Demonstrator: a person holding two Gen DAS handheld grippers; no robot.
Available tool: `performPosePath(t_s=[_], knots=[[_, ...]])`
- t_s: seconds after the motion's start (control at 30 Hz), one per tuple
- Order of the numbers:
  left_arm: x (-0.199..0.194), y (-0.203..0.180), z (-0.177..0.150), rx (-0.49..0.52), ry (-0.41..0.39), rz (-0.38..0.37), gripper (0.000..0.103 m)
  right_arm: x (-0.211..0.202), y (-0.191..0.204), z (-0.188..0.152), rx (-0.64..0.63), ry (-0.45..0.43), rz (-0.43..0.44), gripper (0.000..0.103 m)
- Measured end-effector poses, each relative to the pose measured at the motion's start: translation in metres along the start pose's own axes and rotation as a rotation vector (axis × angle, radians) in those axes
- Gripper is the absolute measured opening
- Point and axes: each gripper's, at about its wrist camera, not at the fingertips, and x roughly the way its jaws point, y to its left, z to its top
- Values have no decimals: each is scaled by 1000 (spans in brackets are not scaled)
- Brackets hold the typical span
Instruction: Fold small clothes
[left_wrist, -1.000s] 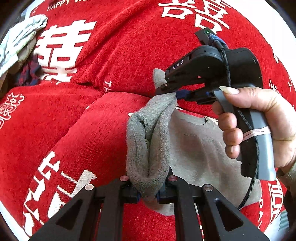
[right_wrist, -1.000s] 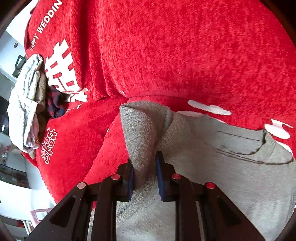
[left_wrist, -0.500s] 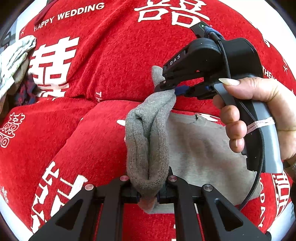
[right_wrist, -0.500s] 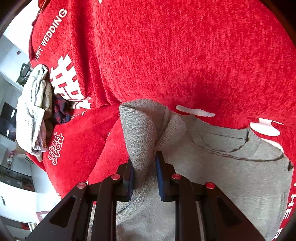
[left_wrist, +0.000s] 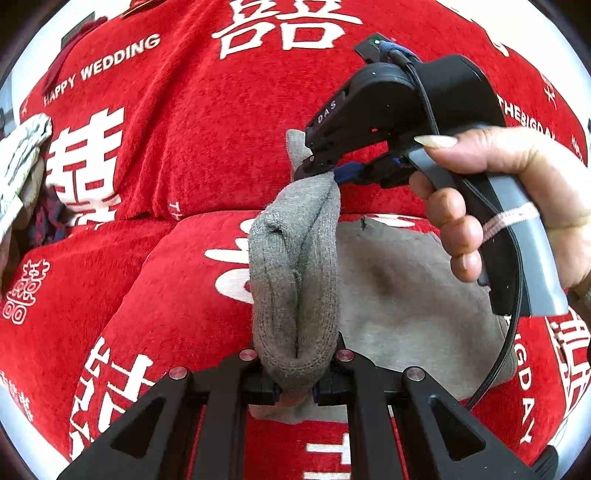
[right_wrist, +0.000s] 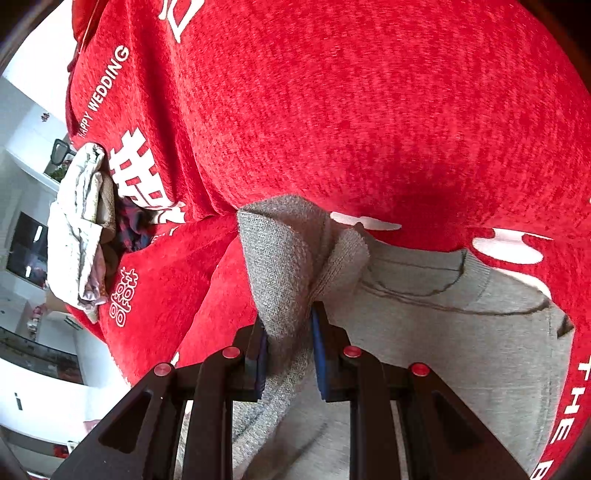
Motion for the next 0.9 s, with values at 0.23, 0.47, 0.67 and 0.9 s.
performPosePath(t_s=[0.23, 0.47, 0.67, 0.9], knots=[[5, -52, -6, 100, 24, 39, 12, -15, -31, -7, 17, -1, 44, 22], [11, -94, -8, 177, 39, 48, 12, -31, -62, -14, 33, -13, 58, 22], [14, -118, -9, 218, 49, 48, 12, -45, -84, -20, 39, -30, 79, 22], [15, -146, -11, 271, 54, 47, 12, -60, -109, -28, 56, -59, 104, 22]])
